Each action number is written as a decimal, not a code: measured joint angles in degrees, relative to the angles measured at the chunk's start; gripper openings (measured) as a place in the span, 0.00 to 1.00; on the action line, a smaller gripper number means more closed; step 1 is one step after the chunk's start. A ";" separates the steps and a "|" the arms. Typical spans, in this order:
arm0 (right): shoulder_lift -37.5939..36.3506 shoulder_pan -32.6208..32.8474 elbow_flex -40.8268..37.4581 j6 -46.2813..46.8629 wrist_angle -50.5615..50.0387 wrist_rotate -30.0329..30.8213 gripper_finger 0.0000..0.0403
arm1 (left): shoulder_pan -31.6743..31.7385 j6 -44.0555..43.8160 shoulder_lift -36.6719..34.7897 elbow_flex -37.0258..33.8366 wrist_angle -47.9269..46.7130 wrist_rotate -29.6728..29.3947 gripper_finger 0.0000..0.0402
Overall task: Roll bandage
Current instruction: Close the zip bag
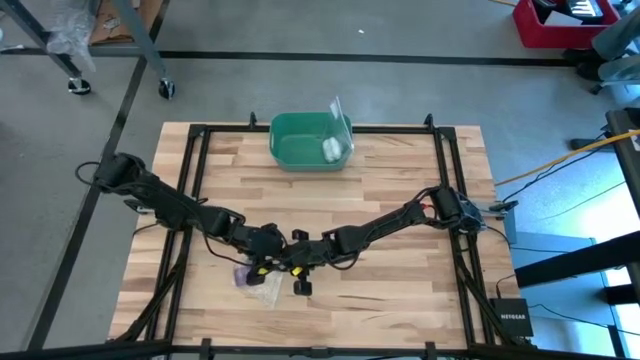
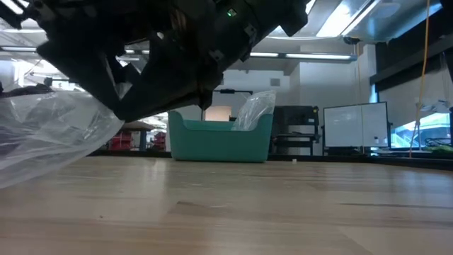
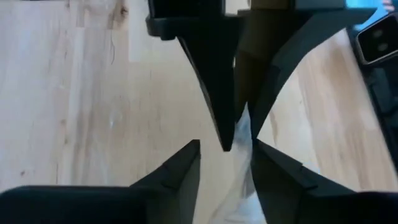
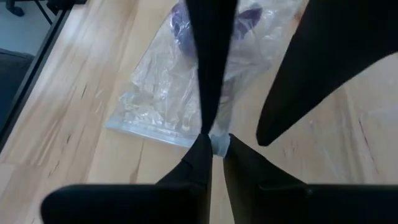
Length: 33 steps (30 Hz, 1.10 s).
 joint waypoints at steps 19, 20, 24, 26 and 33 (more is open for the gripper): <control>-0.11 -0.24 0.00 4.22 2.56 -0.16 0.11 | -3.31 2.17 -2.10 0.31 -0.91 -5.07 0.00; -0.11 -0.29 0.00 4.37 2.54 -0.59 0.14 | -3.68 2.49 -2.10 0.31 -0.52 -5.66 0.00; 0.55 -0.19 0.03 4.45 3.35 -0.59 0.30 | -4.19 3.20 -2.36 0.31 0.23 -6.74 0.00; 0.70 -0.16 -0.28 4.42 1.79 -0.47 0.37 | -4.18 2.55 -2.86 0.56 0.43 -7.14 0.00; -4.90 1.55 -2.73 -3.39 -8.14 4.65 0.47 | -4.52 2.79 -4.83 0.55 -0.38 -9.53 0.00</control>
